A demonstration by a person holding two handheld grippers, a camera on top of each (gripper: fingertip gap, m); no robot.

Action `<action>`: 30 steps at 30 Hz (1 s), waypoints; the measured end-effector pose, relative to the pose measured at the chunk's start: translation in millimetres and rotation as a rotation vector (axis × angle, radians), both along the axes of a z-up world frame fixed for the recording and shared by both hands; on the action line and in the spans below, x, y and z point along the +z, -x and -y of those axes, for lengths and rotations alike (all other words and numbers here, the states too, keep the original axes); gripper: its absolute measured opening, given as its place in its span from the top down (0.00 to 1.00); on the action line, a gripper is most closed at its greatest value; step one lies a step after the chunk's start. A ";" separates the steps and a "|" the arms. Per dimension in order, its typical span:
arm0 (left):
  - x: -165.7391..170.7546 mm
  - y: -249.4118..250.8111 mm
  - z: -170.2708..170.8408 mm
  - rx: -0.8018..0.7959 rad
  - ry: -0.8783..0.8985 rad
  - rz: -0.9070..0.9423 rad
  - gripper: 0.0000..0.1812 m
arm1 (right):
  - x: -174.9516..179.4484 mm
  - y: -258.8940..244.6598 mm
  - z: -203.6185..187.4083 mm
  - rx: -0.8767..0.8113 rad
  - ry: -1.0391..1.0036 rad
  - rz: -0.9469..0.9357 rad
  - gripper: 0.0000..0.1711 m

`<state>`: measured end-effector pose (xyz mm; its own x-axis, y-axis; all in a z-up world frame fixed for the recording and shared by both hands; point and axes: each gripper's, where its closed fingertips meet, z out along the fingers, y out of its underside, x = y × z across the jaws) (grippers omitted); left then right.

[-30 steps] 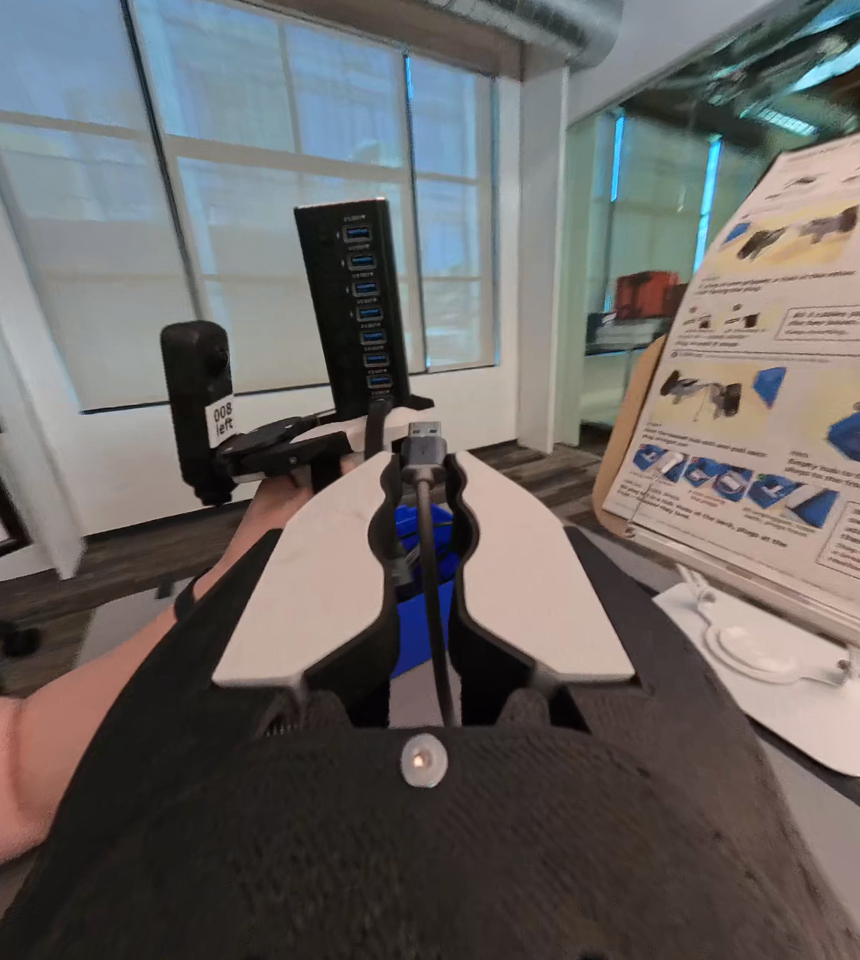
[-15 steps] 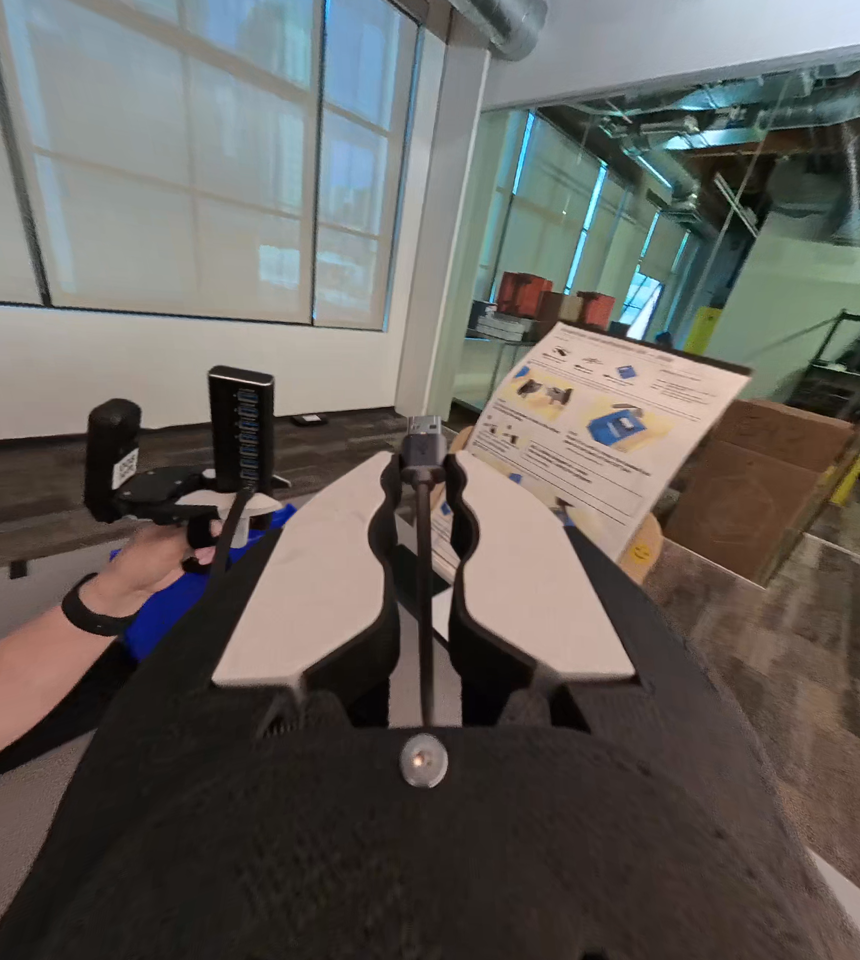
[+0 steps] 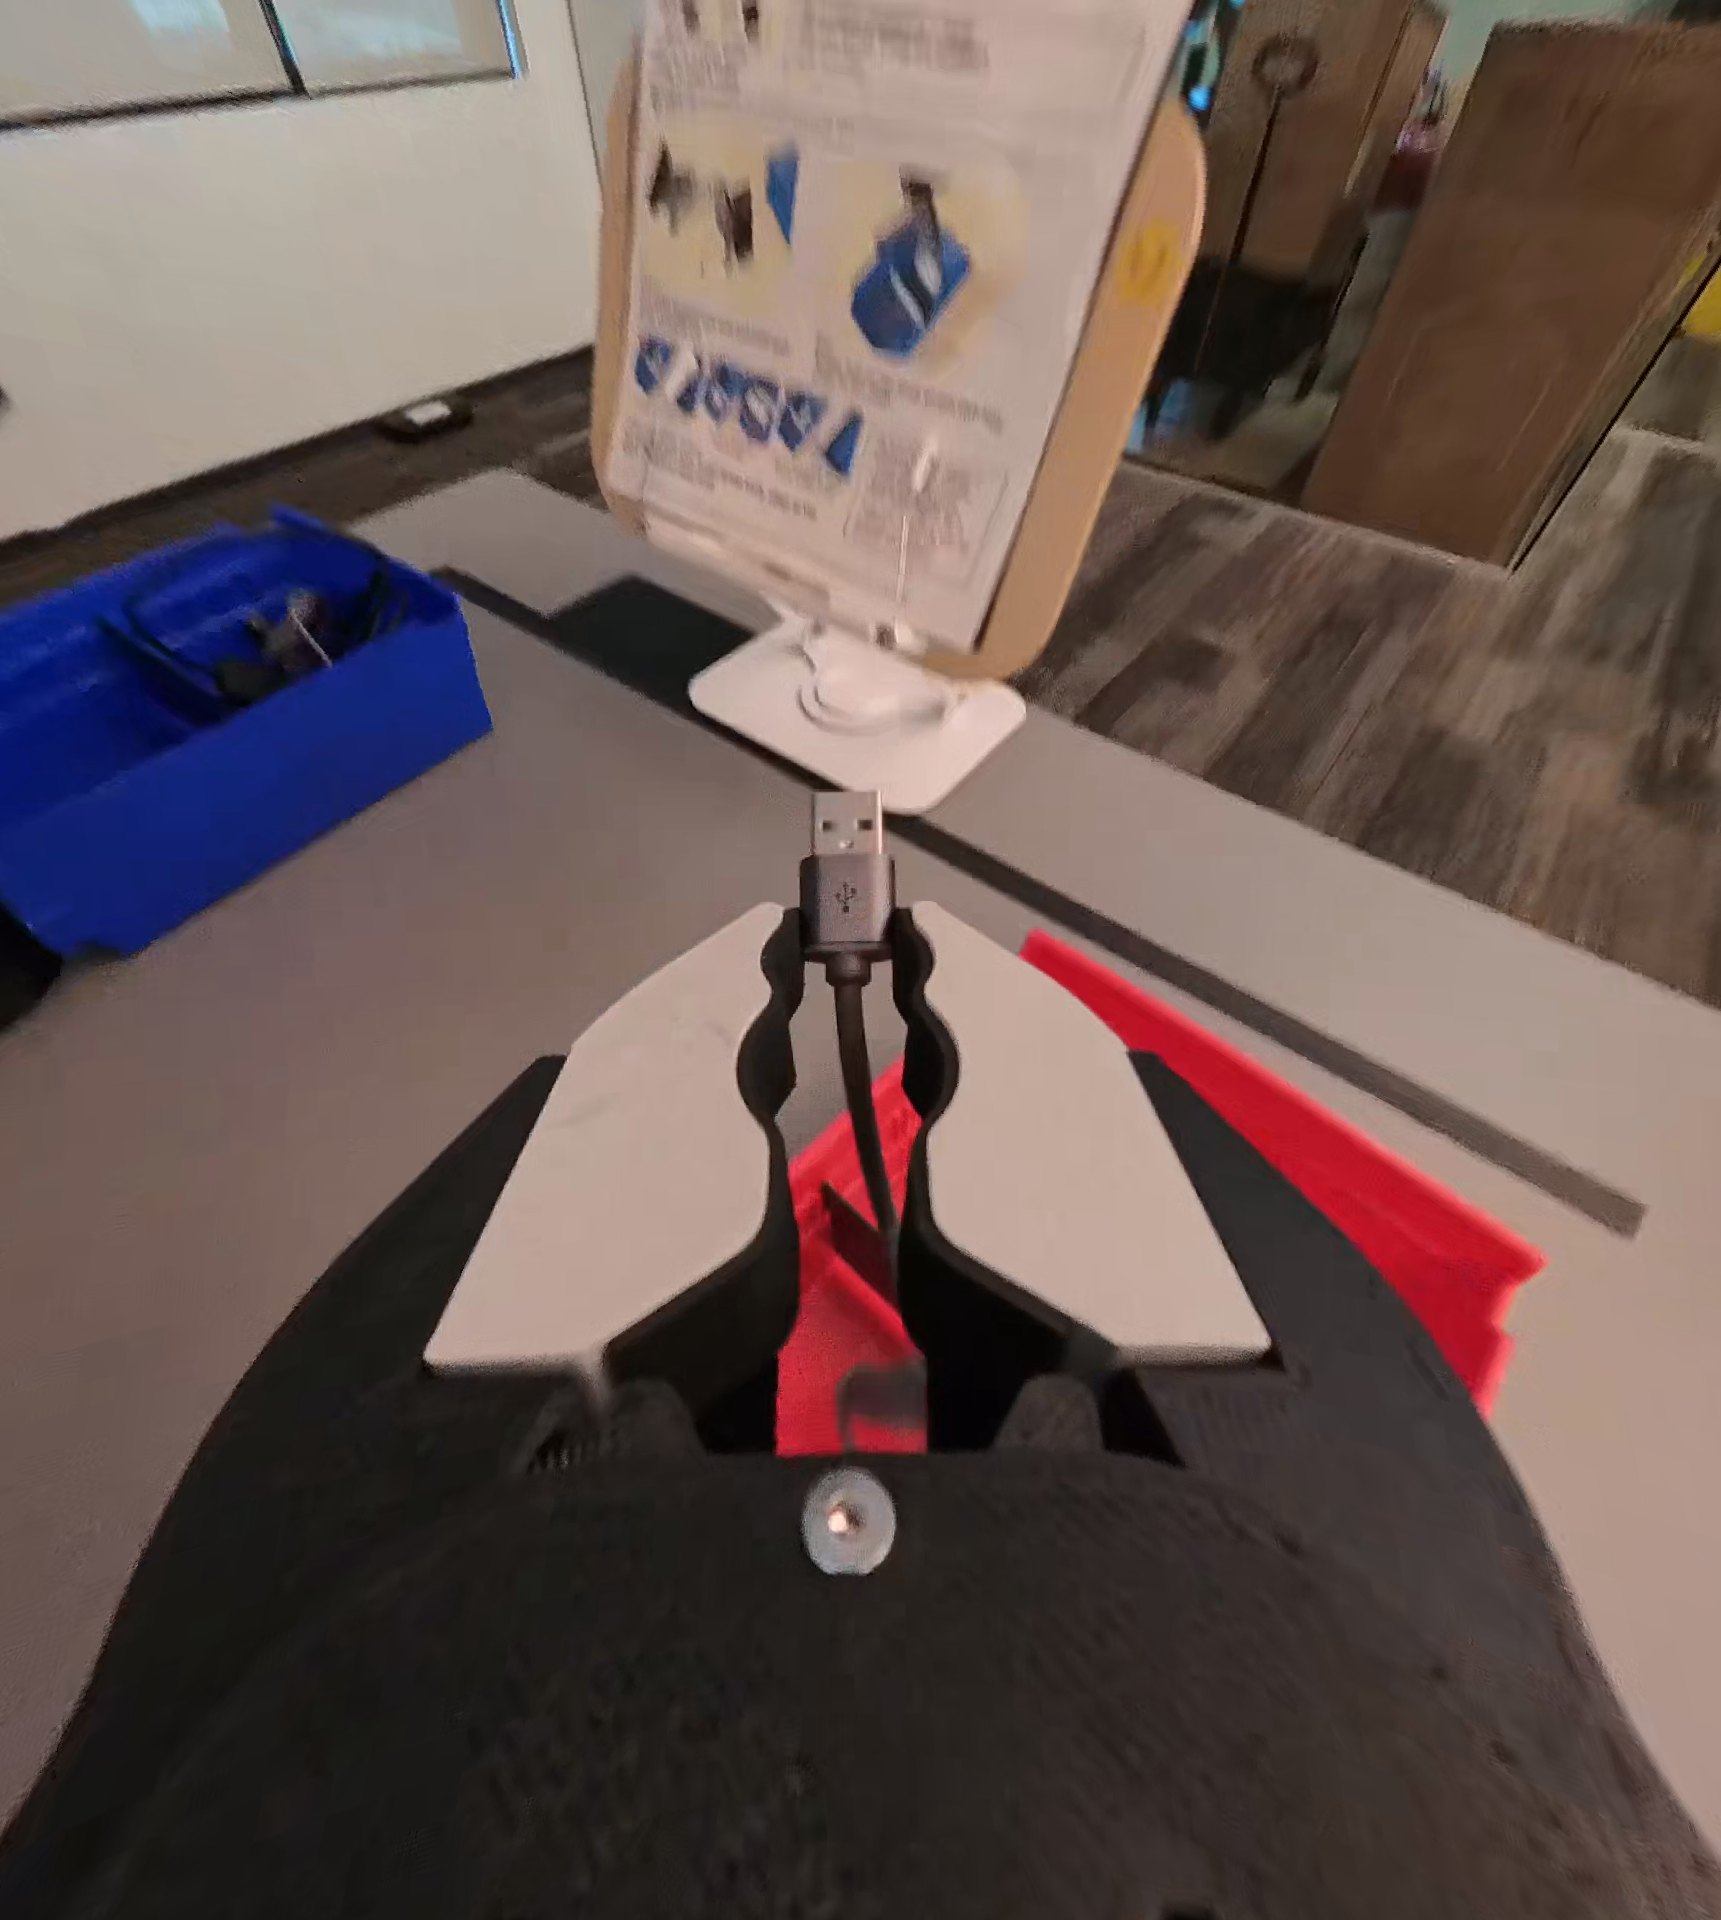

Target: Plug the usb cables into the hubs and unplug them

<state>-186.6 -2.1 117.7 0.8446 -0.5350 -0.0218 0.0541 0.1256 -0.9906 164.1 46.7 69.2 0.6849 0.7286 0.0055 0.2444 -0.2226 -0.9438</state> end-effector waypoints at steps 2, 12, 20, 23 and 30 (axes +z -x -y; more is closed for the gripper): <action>-1.4 -1.6 -1.0 -0.008 0.006 0.002 0.83 | -39.5 -1.5 -4.6 0.034 0.020 0.043 0.90; -7.7 -11.5 -2.9 -0.034 0.032 -0.030 0.82 | -193.2 -48.7 33.3 0.175 0.435 0.475 0.89; -11.9 -19.5 -1.8 -0.044 0.050 -0.057 0.82 | -183.0 -50.3 26.7 0.107 0.291 0.566 0.62; -10.7 -21.8 0.3 -0.050 0.047 -0.066 0.82 | -141.8 -86.7 14.5 -0.102 0.152 0.534 0.61; -13.0 -29.7 1.4 -0.057 0.053 -0.086 0.82 | -198.4 -178.6 35.6 -0.485 0.629 0.509 0.73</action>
<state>-156.9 -3.5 104.7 0.8089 -0.5845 -0.0635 -0.0260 0.0723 -0.9970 342.7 11.1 -129.2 0.9377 0.3357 0.0897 0.3412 -0.8405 -0.4208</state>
